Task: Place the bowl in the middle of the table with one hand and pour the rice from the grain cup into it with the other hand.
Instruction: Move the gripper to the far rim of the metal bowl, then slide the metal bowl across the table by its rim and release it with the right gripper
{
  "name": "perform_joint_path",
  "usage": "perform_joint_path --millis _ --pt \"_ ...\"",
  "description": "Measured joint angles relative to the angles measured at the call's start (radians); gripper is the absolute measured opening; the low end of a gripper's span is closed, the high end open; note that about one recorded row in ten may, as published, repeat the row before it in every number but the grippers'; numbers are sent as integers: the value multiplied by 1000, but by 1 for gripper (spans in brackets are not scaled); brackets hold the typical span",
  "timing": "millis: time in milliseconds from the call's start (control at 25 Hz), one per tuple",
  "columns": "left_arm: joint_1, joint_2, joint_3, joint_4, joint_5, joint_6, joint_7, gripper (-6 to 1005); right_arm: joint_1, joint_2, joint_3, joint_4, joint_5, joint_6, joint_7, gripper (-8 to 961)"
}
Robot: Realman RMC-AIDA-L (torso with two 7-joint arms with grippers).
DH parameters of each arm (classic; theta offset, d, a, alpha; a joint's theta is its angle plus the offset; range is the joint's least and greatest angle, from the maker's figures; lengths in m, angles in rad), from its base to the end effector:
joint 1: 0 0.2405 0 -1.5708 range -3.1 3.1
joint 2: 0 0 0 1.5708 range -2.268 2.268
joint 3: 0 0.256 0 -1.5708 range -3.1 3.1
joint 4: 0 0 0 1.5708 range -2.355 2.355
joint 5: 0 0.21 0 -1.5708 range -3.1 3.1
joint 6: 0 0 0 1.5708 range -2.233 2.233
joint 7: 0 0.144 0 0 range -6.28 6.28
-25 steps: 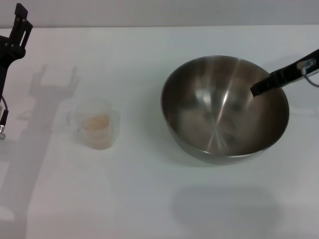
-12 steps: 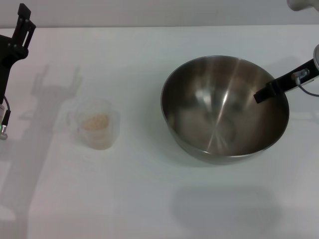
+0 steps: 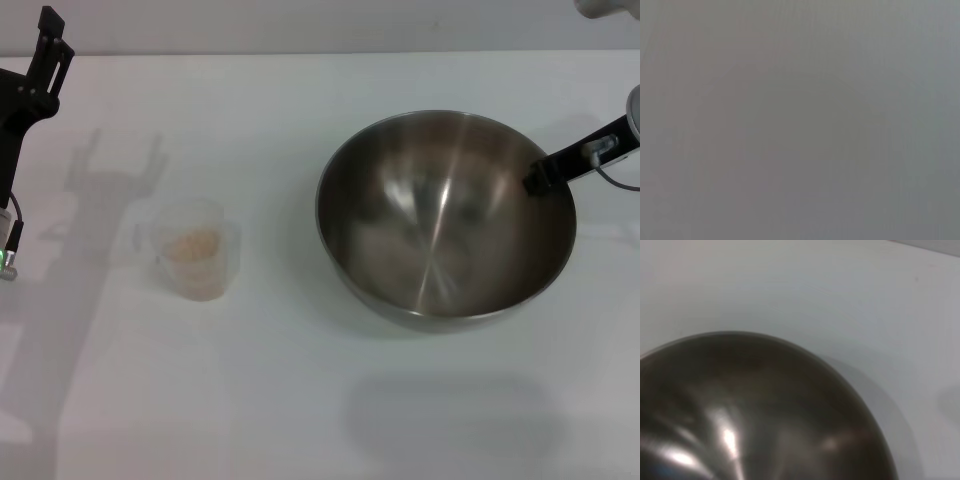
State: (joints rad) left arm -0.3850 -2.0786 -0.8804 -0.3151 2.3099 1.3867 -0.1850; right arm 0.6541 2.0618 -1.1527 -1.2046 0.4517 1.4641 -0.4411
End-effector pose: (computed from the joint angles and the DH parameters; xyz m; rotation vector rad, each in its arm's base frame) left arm -0.2822 0.3226 0.0004 -1.4719 -0.4328 -1.0339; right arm 0.2166 0.3872 0.0335 -2.2779 1.2687 -0.3377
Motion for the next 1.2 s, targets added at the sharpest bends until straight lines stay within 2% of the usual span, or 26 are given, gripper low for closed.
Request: perform_joint_path --millis 240,520,640,800,960,1200 --pt "2 0 0 -4 0 0 0 743 -12 0 22 -64 0 1 4 17" --pt "3 0 3 -5 0 -2 -1 739 -39 13 57 -194 35 0 6 22" --pt "3 0 3 -6 0 -3 -1 738 -53 14 57 -207 114 -11 -1 21" --pt "6 0 5 -6 0 -3 -1 736 -61 13 47 -189 210 -21 -19 21" --pt "6 0 12 -6 2 -3 -1 734 -52 14 3 -105 265 -49 -28 21" --pt "6 0 15 -7 2 -2 -1 732 -34 15 -47 -8 270 -97 -28 22"
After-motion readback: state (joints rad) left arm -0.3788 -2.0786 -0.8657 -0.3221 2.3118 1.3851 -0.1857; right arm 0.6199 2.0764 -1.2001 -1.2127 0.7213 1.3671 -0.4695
